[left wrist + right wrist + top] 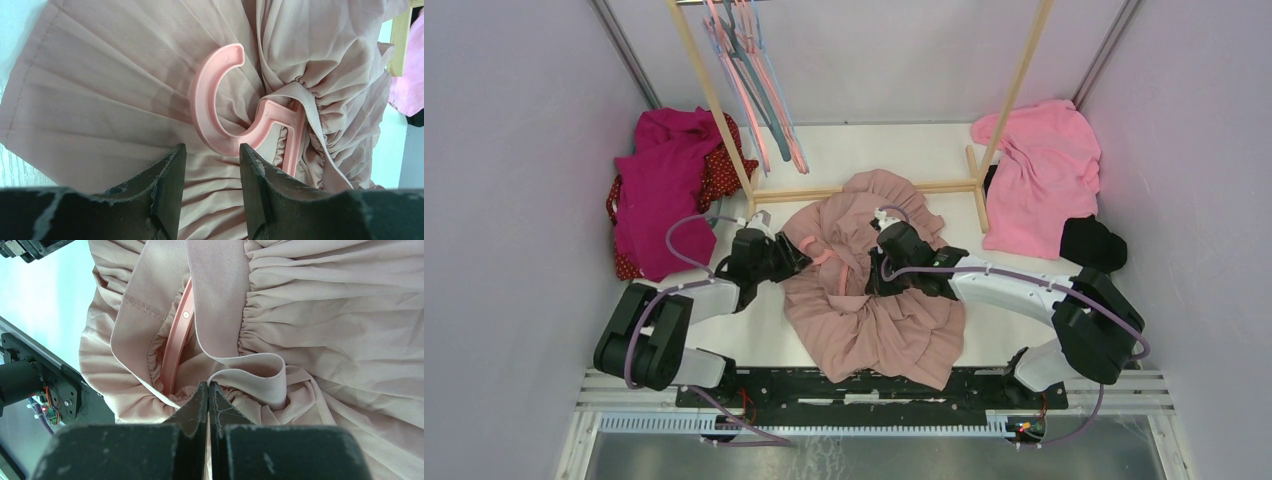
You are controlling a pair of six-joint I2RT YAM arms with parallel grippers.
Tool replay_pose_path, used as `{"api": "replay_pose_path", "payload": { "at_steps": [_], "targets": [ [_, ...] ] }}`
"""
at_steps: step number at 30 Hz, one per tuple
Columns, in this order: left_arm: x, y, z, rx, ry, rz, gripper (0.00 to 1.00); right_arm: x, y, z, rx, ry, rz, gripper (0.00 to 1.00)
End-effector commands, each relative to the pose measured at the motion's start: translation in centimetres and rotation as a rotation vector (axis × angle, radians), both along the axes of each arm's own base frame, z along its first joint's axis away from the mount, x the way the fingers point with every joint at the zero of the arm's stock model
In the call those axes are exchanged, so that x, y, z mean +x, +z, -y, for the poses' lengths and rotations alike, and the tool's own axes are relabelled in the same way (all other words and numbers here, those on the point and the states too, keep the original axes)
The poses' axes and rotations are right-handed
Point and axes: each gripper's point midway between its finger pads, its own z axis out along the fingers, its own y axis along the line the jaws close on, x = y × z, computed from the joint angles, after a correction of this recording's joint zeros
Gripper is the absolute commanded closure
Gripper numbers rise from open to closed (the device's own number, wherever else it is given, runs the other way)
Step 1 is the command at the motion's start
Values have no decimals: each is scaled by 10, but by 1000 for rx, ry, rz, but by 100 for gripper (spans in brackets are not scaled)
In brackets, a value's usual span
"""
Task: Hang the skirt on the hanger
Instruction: Hang the skirt on the hanger.
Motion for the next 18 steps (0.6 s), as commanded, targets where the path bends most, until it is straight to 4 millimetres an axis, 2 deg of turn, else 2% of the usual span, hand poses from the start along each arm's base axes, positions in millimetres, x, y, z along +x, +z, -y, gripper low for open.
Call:
{"api": "replay_pose_path", "payload": {
  "at_steps": [1, 12, 14, 18],
  "targets": [
    [25, 22, 5, -55, 31, 94, 50, 14, 21, -13, 46, 8, 52, 99],
    [37, 28, 12, -115, 28, 110, 51, 16, 19, -16, 40, 22, 52, 99],
    [39, 29, 12, -117, 30, 115, 57, 16, 19, -17, 41, 26, 51, 99],
    [43, 30, 10, -112, 42, 114, 75, 17, 20, -18, 42, 33, 53, 99]
  ]
}}
